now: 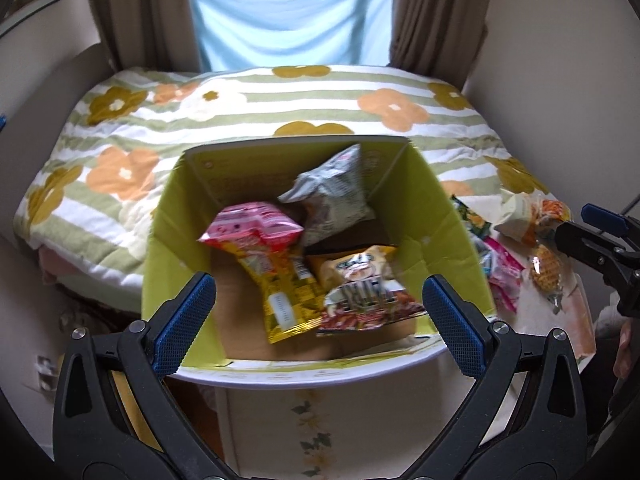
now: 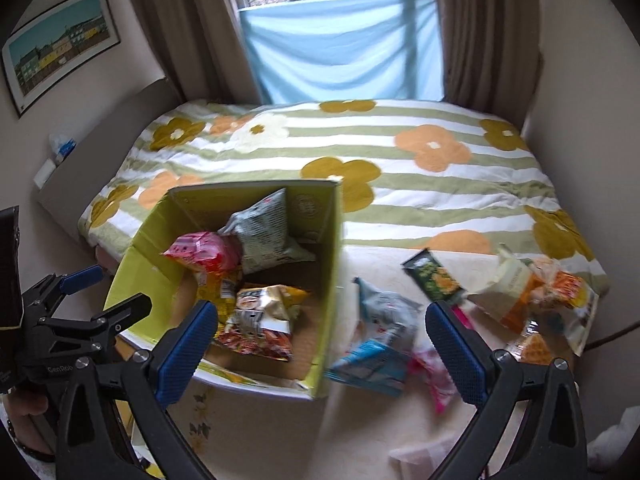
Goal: Organize snacks
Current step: 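Withdraw both grippers from the box toward the remaining snacks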
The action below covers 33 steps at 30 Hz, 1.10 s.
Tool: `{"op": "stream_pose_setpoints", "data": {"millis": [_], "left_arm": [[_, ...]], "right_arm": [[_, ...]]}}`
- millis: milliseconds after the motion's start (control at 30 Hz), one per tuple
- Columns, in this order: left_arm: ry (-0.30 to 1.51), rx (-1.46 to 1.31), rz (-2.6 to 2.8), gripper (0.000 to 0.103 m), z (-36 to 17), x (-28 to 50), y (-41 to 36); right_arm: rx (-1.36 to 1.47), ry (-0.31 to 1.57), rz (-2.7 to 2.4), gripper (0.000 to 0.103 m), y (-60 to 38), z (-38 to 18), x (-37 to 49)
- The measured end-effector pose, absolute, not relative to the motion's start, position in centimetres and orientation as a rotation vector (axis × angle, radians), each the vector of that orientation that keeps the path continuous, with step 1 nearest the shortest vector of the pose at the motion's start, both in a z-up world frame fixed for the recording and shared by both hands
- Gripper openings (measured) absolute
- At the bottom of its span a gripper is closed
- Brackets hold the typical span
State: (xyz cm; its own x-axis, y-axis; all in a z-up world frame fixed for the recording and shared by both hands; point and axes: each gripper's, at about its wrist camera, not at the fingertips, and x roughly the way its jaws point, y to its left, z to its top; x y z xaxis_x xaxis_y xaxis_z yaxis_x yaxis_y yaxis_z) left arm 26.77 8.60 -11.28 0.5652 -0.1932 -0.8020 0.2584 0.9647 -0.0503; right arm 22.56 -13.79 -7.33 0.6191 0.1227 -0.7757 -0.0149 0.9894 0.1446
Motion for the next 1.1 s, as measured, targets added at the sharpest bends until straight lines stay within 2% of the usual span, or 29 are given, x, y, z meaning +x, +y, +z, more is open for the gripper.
{"op": "stream_pose_setpoints", "data": {"millis": [433, 767, 1100], "left_arm": [[0.922, 0.124, -0.353, 0.103, -10.5, 23.3, -4.6], [0.963, 0.153, -0.353, 0.103, -12.8, 22.1, -14.2], [1.051, 0.332, -0.449, 0.103, -17.0, 23.9, -21.3]], "right_arm": [[0.113, 0.876, 0.020, 0.103, -26.6, -7.8, 17.1], [0.067, 0.956, 0.145, 0.103, -34.7, -12.0, 15.4], [0.019, 1.033, 0.218, 0.103, -36.5, -17.0, 16.2]]}}
